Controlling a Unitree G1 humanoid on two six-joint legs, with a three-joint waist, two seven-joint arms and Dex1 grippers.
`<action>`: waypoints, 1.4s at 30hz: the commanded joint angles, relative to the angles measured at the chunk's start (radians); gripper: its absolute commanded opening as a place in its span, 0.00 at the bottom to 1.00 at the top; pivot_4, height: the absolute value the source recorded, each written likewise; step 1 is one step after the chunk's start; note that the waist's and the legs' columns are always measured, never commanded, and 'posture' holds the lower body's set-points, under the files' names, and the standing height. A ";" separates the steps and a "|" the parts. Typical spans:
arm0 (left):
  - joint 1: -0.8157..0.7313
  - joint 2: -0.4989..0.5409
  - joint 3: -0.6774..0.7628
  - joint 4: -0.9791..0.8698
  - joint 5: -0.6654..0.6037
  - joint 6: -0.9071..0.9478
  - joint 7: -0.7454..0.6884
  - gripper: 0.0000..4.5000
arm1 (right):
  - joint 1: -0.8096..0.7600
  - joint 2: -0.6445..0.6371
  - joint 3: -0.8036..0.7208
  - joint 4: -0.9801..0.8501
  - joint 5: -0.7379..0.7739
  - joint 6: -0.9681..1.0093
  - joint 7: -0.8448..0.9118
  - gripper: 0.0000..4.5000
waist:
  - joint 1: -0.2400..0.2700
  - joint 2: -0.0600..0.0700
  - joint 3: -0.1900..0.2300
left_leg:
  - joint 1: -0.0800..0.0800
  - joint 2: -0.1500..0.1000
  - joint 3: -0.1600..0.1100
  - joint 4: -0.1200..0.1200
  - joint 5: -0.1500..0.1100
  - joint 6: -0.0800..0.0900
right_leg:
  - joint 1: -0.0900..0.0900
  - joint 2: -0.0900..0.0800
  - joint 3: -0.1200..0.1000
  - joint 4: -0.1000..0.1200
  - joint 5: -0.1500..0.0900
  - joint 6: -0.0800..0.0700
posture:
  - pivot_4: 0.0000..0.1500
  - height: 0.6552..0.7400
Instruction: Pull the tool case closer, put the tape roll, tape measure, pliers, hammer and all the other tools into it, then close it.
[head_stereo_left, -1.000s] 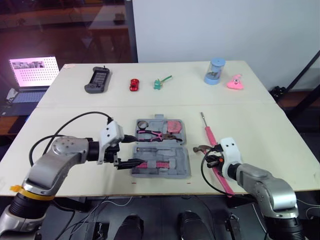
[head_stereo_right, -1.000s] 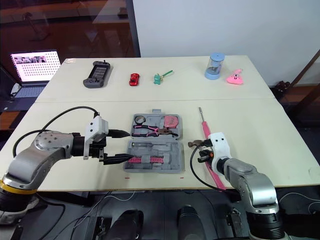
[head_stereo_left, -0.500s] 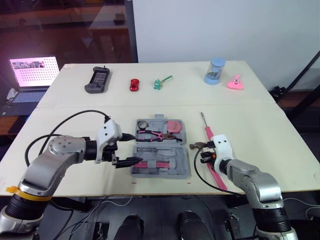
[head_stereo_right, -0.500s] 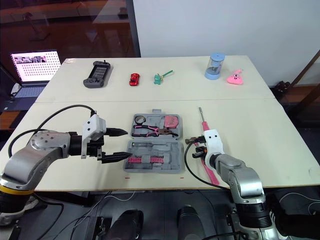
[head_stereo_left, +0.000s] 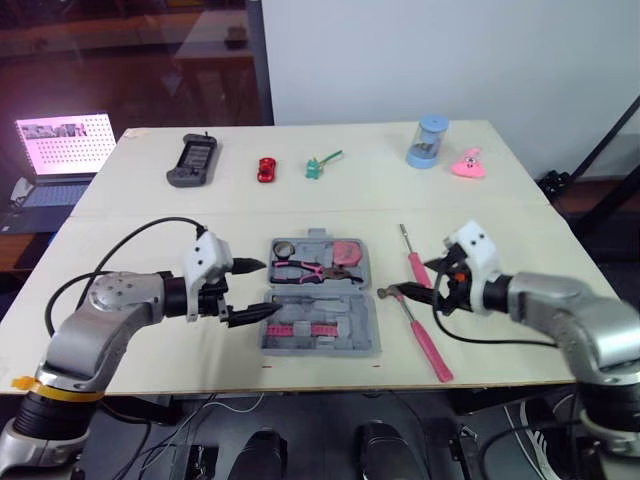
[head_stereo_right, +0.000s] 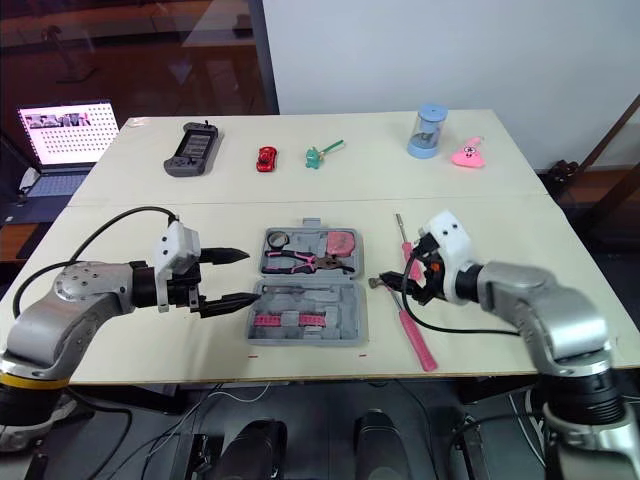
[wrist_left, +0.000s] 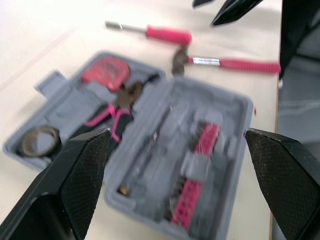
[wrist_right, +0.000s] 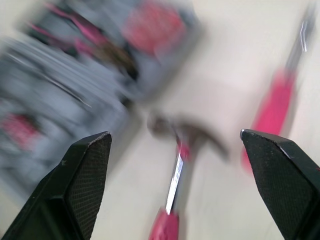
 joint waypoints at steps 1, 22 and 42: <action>0.029 -0.010 0.035 -0.033 0.017 -0.060 0.030 1.00 | -0.028 -0.103 0.097 0.024 -0.118 -0.326 0.189 0.98 | 0.000 0.000 0.000 | 0.000 -0.001 0.001 0.000 0.000 0.000 | 0.000 -0.001 0.000 0.000 0.000 0.000 | 1.00 0.41; 0.200 -0.037 0.062 -0.171 0.047 -0.040 0.177 1.00 | -0.591 -0.054 0.765 1.001 -1.110 -2.021 0.362 0.98 | 0.000 0.000 0.001 | -0.001 -0.001 0.004 0.000 0.001 -0.003 | -0.003 -0.001 0.003 0.000 0.000 0.000 | 1.00 0.41; 0.257 -0.001 0.115 -0.267 -0.006 0.051 0.199 1.00 | -0.729 0.143 0.911 1.263 -1.373 -2.202 0.186 0.01 | -0.016 -0.002 -0.001 | 0.007 0.000 0.003 -0.002 0.002 -0.003 | 0.003 0.000 0.003 0.001 0.000 -0.001 | 1.00 0.41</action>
